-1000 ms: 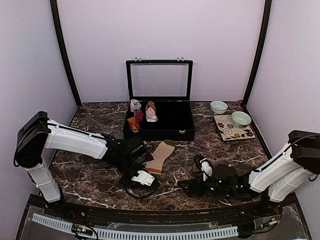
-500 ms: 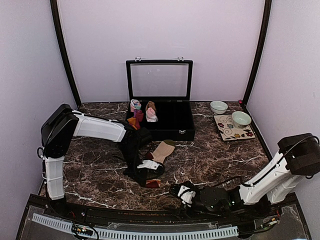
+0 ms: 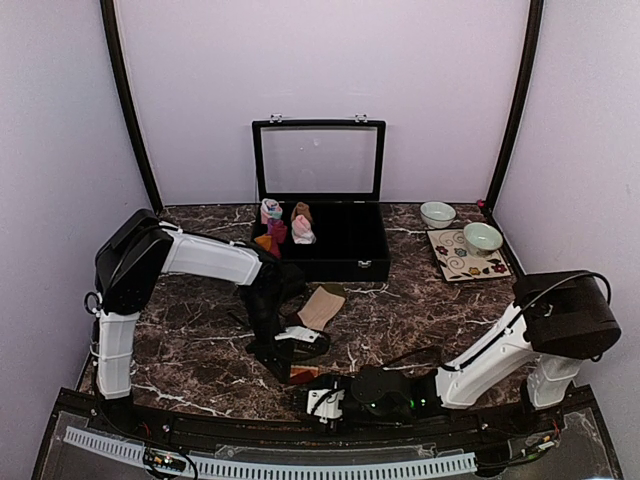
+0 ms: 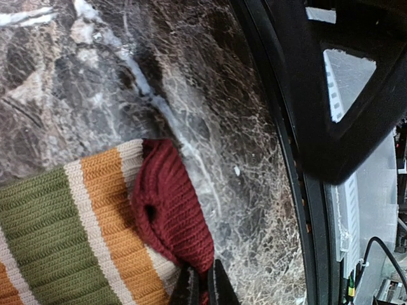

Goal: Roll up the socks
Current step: Roll the sock at the center of the board.

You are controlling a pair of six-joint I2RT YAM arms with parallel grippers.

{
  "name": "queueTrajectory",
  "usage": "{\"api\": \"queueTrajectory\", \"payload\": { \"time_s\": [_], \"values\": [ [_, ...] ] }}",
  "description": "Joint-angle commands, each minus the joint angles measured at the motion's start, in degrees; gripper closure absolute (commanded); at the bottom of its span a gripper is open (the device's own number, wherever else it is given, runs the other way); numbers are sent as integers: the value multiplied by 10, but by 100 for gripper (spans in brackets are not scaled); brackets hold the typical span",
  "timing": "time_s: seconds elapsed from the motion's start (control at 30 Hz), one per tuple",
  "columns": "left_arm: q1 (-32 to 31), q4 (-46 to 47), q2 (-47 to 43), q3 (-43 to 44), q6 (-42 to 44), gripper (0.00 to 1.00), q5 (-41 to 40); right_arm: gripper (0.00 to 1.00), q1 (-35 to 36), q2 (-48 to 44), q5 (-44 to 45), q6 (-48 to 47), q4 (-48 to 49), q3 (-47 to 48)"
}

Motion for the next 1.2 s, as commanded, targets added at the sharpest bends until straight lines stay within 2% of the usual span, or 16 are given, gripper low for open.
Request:
{"api": "queueTrajectory", "payload": {
  "time_s": [0.0,0.37,0.8,0.9,1.03,1.17],
  "values": [
    [1,-38,12,8,17,100,9,39,-23,20,-50,-49,-1,26],
    [2,-49,19,22,26,100,13,48,-63,67,-99,-75,-37,76],
    [2,-67,20,31,32,100,10,54,-78,101,-88,-30,-33,62],
    [2,-70,19,32,33,100,8,60,-82,101,-95,-22,-43,56],
    [3,-71,19,34,32,100,5,72,-87,92,-104,-5,-66,48],
    [3,-73,18,37,33,100,7,76,-93,92,-87,6,-65,35]
  ]
}}
